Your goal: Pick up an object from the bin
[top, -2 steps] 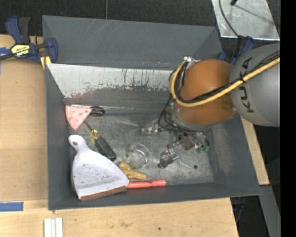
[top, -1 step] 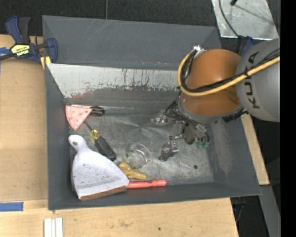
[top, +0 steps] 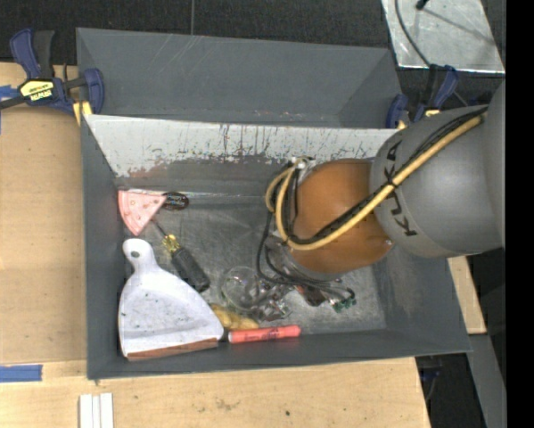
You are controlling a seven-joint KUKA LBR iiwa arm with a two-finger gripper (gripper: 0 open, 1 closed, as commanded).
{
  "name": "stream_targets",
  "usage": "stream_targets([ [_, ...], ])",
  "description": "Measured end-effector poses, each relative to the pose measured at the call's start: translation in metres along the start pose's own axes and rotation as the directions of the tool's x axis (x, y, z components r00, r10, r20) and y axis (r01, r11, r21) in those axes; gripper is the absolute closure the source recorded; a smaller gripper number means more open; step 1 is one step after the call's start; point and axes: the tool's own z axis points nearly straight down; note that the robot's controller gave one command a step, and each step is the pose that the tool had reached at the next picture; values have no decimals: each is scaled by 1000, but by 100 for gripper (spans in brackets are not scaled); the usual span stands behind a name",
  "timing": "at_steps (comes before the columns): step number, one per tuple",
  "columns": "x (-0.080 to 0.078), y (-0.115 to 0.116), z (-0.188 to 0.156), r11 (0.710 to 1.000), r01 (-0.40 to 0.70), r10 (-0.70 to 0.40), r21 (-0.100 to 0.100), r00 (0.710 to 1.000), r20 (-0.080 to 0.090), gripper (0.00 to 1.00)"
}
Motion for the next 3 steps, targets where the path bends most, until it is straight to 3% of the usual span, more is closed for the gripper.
stream_targets([
  [1,0,0,0,1000,-1,1,0,1000,0,100],
  [2,3,-16,-42,998,-57,57,0,998,-2,0],
  [3,3,-16,-42,998,-58,58,0,998,-2,0],
])
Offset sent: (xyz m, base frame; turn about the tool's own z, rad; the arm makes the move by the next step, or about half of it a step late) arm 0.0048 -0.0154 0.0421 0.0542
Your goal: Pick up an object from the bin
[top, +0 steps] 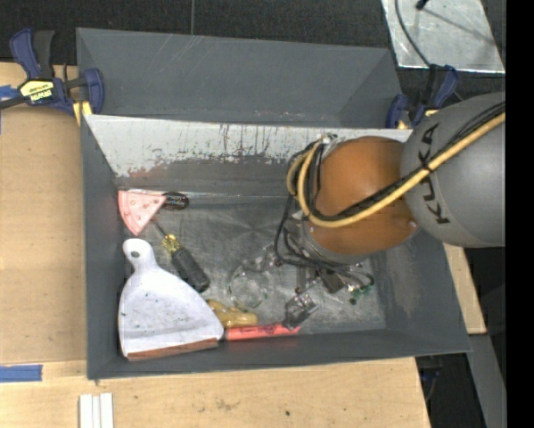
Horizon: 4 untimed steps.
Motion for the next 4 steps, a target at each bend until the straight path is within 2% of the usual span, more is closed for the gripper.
stream_targets([
  [1,-50,82,15,998,69,-69,0,998,1,100],
  [2,-50,82,16,998,68,-68,-1,998,1,0],
  [3,-50,82,16,998,68,-68,-1,998,0,0],
  [4,-41,70,32,867,498,-498,12,867,23,100],
])
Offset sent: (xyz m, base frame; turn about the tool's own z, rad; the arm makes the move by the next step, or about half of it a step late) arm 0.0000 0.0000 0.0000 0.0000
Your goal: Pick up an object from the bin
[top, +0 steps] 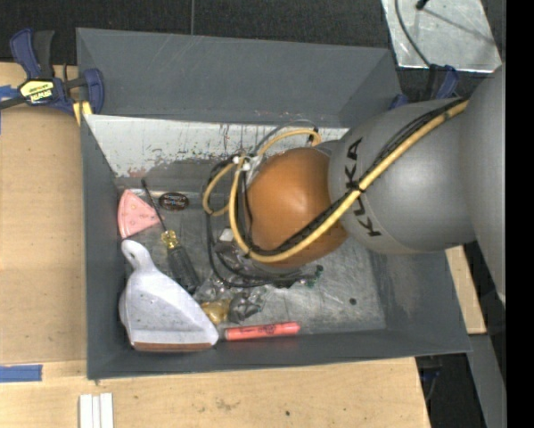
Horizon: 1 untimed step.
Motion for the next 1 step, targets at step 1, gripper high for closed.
stream_targets([
  [1,0,0,0,1000,-1,1,0,1000,0,100],
])
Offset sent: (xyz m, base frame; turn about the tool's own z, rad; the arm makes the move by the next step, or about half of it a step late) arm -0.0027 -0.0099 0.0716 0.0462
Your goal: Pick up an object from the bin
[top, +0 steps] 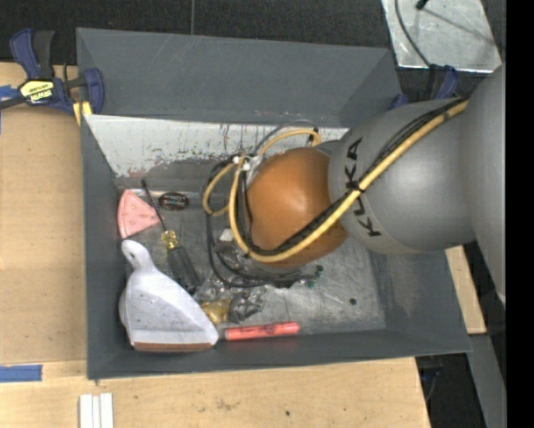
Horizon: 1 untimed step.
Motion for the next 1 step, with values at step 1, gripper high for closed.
stream_targets([
  [1,8,1,-33,1000,-25,25,-17,999,-25,100],
])
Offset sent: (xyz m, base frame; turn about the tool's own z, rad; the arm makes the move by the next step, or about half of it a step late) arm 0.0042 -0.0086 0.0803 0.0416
